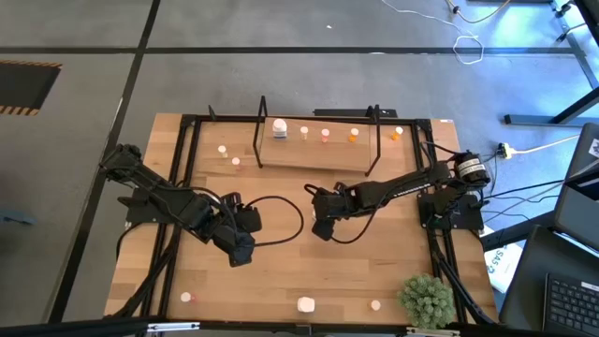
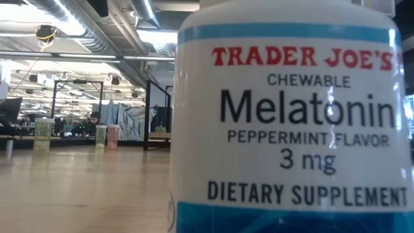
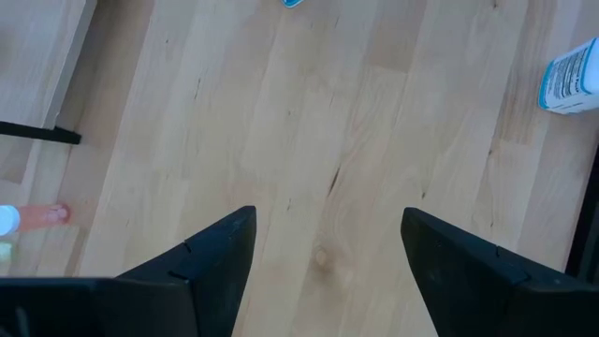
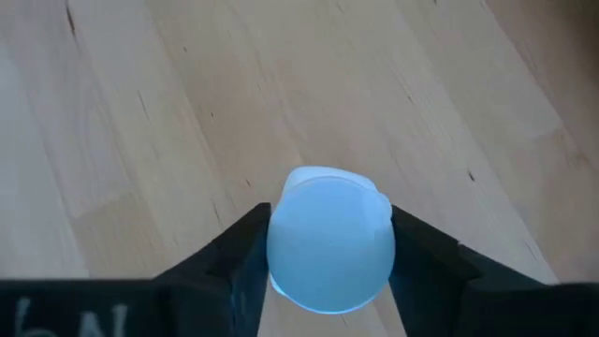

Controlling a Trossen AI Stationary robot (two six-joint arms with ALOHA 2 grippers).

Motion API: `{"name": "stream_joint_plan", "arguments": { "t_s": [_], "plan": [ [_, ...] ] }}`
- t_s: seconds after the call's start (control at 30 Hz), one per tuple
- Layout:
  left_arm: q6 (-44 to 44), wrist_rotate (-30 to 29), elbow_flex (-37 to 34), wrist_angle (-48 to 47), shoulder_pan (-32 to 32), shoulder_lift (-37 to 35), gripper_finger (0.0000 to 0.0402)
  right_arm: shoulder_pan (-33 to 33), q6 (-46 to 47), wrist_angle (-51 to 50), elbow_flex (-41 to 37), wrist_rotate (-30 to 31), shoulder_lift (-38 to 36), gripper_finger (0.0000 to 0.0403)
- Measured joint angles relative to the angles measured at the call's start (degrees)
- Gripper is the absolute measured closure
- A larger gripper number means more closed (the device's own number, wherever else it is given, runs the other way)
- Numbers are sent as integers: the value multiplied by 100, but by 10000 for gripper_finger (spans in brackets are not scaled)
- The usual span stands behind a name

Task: Pick and place medicine bottles onto shelf by color
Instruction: Put the top white pill bottle on the shelf aligned with the other white pill bottle

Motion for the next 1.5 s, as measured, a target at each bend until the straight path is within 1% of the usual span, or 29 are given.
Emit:
{"name": "stream_joint_plan", "arguments": {
  "t_s": [0.1, 0.2, 0.3, 0.5, 0.6, 0.7, 0.8, 0.93, 1.07, 1.13, 1.3, 1.37, 1.4, 1.5],
  "plan": [
    [0, 0, 0, 0, 0, 0, 139, -1, -28, -22, 0, 10, 0, 203],
    [1, 1, 0, 0, 0, 0, 139, -44, -20, -28, 0, -15, 0, 193],
    [1, 1, 2, 0, 0, 0, 139, -93, -28, -35, 0, -51, 0, 195],
    [2, 0, 2, 0, 0, 0, 139, -149, -35, 51, 39, -63, 1, 218],
    [2, 2, 2, 0, 0, 0, 139, -149, -84, 56, 189, -55, 4, 218],
    [2, 2, 2, 0, 0, 0, 139, -149, -200, -155, 403, -55, 4, 208],
    [2, 2, 2, 0, 0, 0, 139, -149, -516, -343, 639, -60, 4, 206],
    [1, 1, 2, 2, 0, 0, 139, -213, -1140, -592, 1024, -129, 4, 214],
    [0, 2, 2, 0, 0, 0, 139, -491, -1912, -669, 1348, -611, 4, 218],
    [0, 2, 2, 2, 0, 0, 139, -653, -2263, -684, 1440, -750, 4, 213],
    [2, 2, 2, 2, 0, 0, 139, -1019, -2855, -828, 1574, -778, 4, 208],
    [6, 2, 2, 4, 0, 0, 139, -1140, -2886, -845, 1572, -777, 4, 209],
    [65, -4, 2, 2, 0, 0, 139, -1190, -2909, -846, 1572, -777, 4, 211],
    [753, -205, 2, 16, 33, 0, 139, -1292, -3042, -843, 1572, -759, 4, 211]
  ]
}}
